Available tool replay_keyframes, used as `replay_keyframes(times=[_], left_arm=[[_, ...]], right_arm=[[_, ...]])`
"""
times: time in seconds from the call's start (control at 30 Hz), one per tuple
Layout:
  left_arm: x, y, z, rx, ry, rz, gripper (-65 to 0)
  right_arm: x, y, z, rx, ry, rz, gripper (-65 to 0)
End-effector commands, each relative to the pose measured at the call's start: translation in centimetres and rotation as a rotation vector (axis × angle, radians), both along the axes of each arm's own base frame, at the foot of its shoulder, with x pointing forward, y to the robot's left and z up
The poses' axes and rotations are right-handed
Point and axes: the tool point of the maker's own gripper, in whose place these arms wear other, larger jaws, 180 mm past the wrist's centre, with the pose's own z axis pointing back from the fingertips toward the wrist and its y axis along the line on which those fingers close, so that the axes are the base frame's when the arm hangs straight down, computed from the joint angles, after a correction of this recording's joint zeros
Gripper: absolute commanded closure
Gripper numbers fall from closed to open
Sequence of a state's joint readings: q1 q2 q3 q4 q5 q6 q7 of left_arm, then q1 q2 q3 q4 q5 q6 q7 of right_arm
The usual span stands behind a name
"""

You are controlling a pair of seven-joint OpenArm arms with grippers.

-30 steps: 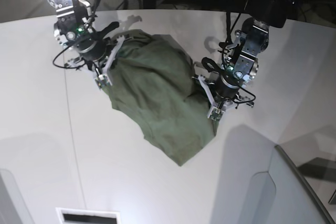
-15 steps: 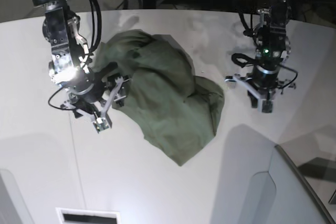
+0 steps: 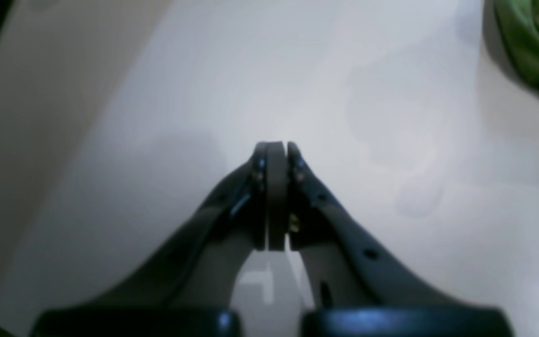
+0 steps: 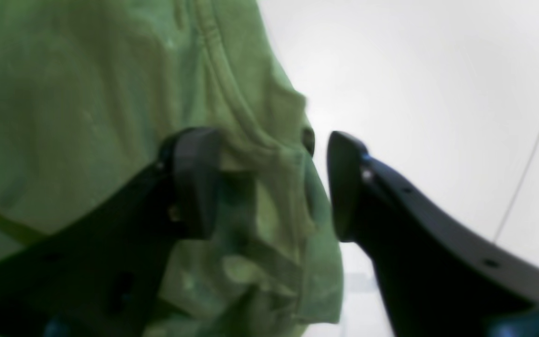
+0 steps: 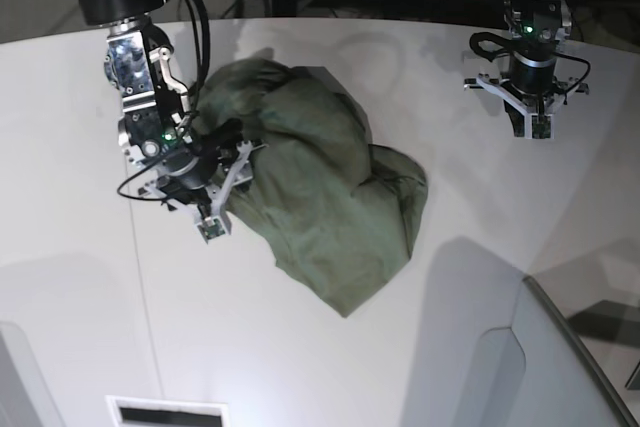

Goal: Layout the t-shirt on the table in an organized manner, then fold the t-shirt properly

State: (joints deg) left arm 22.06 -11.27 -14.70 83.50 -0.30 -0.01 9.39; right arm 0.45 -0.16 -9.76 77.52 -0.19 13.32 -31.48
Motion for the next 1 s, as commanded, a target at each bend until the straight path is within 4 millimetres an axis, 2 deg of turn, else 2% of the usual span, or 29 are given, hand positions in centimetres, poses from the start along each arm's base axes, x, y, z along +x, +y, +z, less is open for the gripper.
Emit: replay_keyframes(times=[0.0,0.13,0.33,0.43,0.6,0.8,0.87,0.97], left_arm=[[0.6,0.4,0.9,0.015,-0.038,-0.006,0.0],[0.6,0.2,0.9,0.013,-0.037,-0.008,0.0],[0.6,0.0,0.8,0.009,-0.035,-0.011,0.0],[0.6,0.0,0.6,0.008,-0.032,-0.009,0.0],[0.3,0.2,0.0,0.006,-0.016,-0.002,0.0],[0.4,0.3,0.0,0.006,-0.017,0.000,0.0],[0.4,0.3,0.0,0.006,-0.017,0.000,0.0],[0.4,0.3,0.0,0.006,-0.017,0.000,0.0]], right_arm=[[1.5,0.6,1.6,0.026,-0.058,0.002,-24.8],[1.6,0.7,1.7,0.027,-0.060,0.002,-5.3],[1.9,0.8,2.8,0.032,-0.090,0.002,-2.7],[2.5,0.8,4.7,0.039,-0.145,0.000,-0.5],[3.8,-0.4,8.2,0.005,-0.194,-0.021,-0.3],[5.4,-5.8,12.8,-0.028,-0.251,-0.171,-0.3],[5.9,-8.3,14.4,-0.040,-0.275,-0.242,-0.3],[6.6,-13.1,16.3,-0.083,-0.306,-0.345,-0.3]])
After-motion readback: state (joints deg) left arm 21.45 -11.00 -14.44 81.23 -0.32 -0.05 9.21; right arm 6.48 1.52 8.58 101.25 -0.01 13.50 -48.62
